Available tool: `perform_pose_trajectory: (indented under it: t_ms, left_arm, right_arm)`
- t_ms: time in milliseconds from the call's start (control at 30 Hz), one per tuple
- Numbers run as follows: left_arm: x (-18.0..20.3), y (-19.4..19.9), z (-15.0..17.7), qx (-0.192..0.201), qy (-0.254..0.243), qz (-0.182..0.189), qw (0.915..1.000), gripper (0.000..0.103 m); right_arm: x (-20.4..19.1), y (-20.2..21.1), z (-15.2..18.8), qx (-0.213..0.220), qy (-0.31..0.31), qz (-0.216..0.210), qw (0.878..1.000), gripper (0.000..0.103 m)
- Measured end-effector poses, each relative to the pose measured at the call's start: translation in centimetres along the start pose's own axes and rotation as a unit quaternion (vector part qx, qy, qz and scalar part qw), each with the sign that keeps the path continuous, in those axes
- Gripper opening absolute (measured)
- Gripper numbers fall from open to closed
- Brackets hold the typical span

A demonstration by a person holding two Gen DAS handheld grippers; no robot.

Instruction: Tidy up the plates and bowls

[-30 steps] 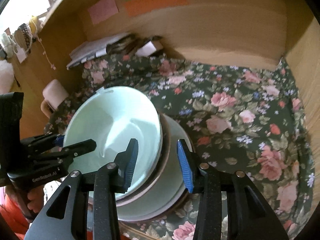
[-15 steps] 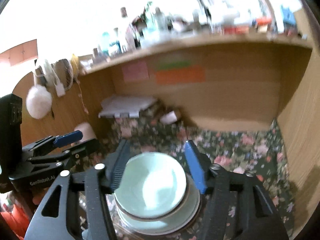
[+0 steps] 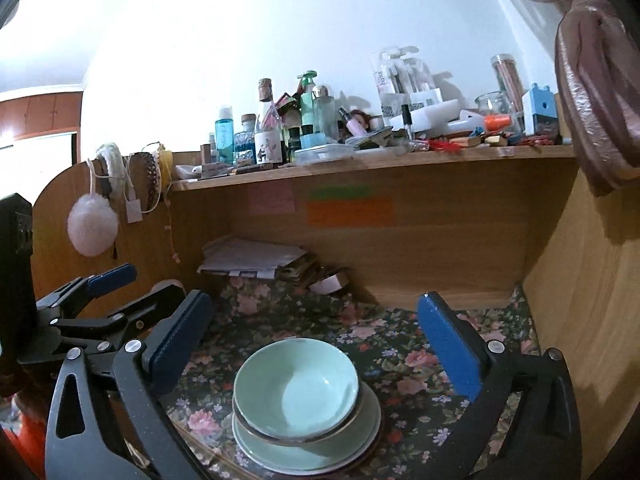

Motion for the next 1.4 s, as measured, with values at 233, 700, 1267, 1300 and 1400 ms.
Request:
perform_pose_trajectory:
  t_ms: [233, 700, 1267, 1300, 1400]
  left_arm:
    - [-0.18, 0.49, 0.36, 0.005, 0.006, 0.003, 1.0, 0.103]
    - [-0.04, 0.69, 0.51, 0.007, 0.005, 0.005, 0.9999, 0.103]
    - [0.17, 0.46, 0.33, 0.006, 0.006, 0.009, 0.9999, 0.103]
    - [0.16, 0.46, 0.34, 0.006, 0.006, 0.009, 0.9999, 0.103]
    - [0.15, 0.45, 0.35, 0.006, 0.006, 0.009, 0.9999, 0.103]
  right_arm:
    - [0.02, 0.27, 0.44, -0.004, -0.007, 0.0, 1.0, 0.103]
    - [-0.76, 0.3, 0.61, -0.002, 0.002, 0.001, 1.0, 0.103]
    - [-0.61, 0.46, 0.27, 0.002, 0.001, -0.001, 1.0, 0.103]
    - [-0.56, 0.44, 0.3, 0.002, 0.001, -0.002, 1.0, 0.103]
    - [-0.54, 0.49, 0.27, 0.003, 0.001, 0.0, 1.0, 0.103]
Point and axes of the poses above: each gripper's, at about its wrist camera, not at the fingertips, and y roughly against the way its jaws point, x to its right, z to its underside, the point moved 4 cm from there along -y, roughly the way its jaws point, and after that the axes turned 4 degrees about -x, right-handed, at the moved point
